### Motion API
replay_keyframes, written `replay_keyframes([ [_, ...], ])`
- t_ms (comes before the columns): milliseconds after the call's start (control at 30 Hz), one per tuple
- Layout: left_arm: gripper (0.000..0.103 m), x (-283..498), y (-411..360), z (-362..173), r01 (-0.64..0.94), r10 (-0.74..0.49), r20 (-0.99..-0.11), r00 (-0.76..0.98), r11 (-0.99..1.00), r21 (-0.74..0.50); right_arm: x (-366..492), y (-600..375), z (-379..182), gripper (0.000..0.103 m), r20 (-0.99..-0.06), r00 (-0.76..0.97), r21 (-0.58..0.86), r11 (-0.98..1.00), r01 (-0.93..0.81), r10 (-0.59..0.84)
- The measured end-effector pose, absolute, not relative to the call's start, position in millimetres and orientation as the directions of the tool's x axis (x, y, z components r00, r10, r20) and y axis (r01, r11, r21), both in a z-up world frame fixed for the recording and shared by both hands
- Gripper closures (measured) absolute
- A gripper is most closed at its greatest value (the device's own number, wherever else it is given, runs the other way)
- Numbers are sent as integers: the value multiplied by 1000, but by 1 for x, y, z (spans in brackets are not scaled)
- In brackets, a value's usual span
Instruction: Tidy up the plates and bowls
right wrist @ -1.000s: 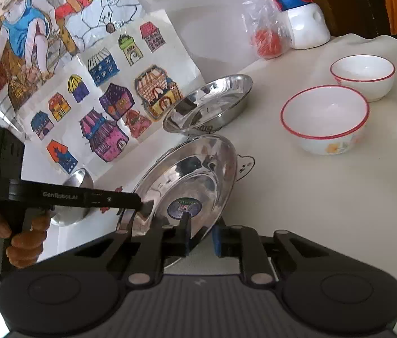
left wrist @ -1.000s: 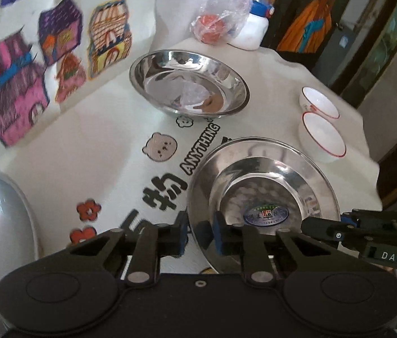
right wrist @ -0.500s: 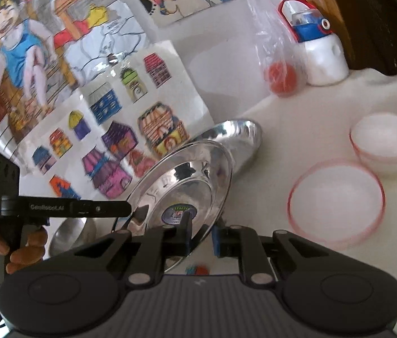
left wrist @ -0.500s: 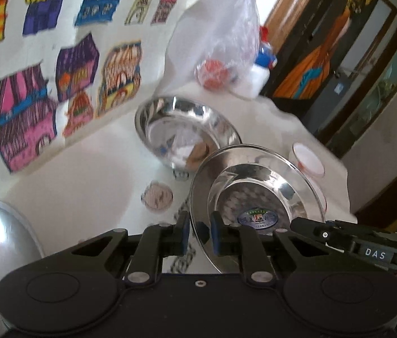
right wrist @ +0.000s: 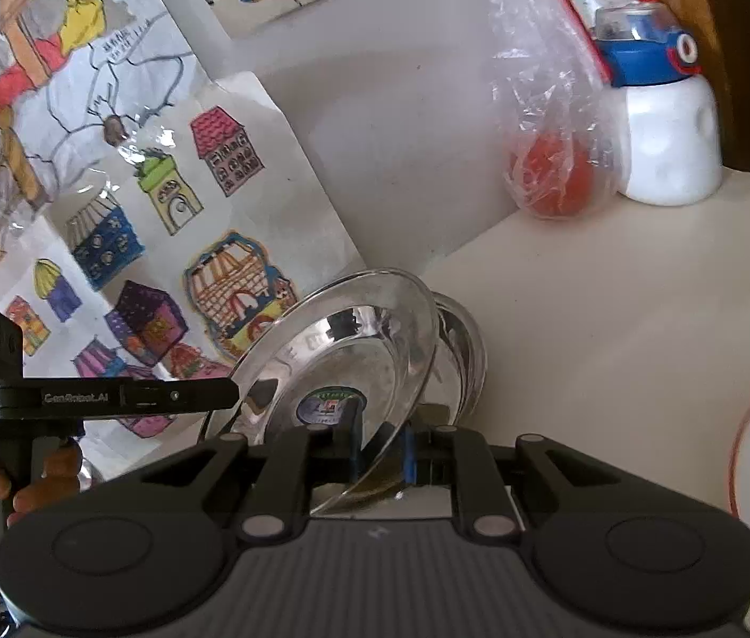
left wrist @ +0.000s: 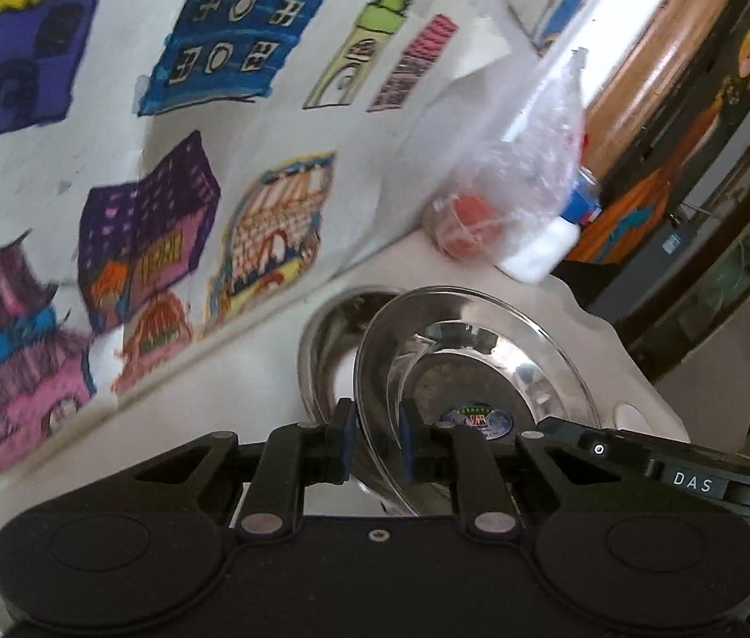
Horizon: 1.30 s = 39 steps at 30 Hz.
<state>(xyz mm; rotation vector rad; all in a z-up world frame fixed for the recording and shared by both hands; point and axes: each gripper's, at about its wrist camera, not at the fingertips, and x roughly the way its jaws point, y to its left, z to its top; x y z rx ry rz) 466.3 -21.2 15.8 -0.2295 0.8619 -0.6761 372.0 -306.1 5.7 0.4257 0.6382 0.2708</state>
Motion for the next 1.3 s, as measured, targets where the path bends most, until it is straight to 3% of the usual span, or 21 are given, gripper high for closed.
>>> replay_keyframes([
  [700, 85, 483, -31, 5, 449, -598, -648, 473, 796, -406, 394, -300, 4, 81, -589, 739, 377, 920, -107, 327],
  [1067, 84, 476, -43, 12, 481, -594, -643, 484, 794, -371, 394, -284, 13, 76, -616, 748, 233, 964, -126, 247],
  [1167, 83, 473, -44, 15, 486, -590, -640, 491, 796, -361, 392, -277, 16, 73, -620, 756, 175, 976, -129, 211],
  [1233, 78, 471, -45, 15, 489, -589, -639, 495, 797, -356, 390, -272, 18, 67, -621, 761, 130, 983, -132, 185],
  [1267, 76, 469, -45, 16, 490, -587, -638, 498, 798, -352, 389, -269, 19, 63, -622, 764, 110, 985, -133, 173],
  [1300, 75, 467, -45, 17, 491, -587, -637, 499, 798, -350, 389, -267, 20, 50, -625, 765, 88, 988, -129, 155],
])
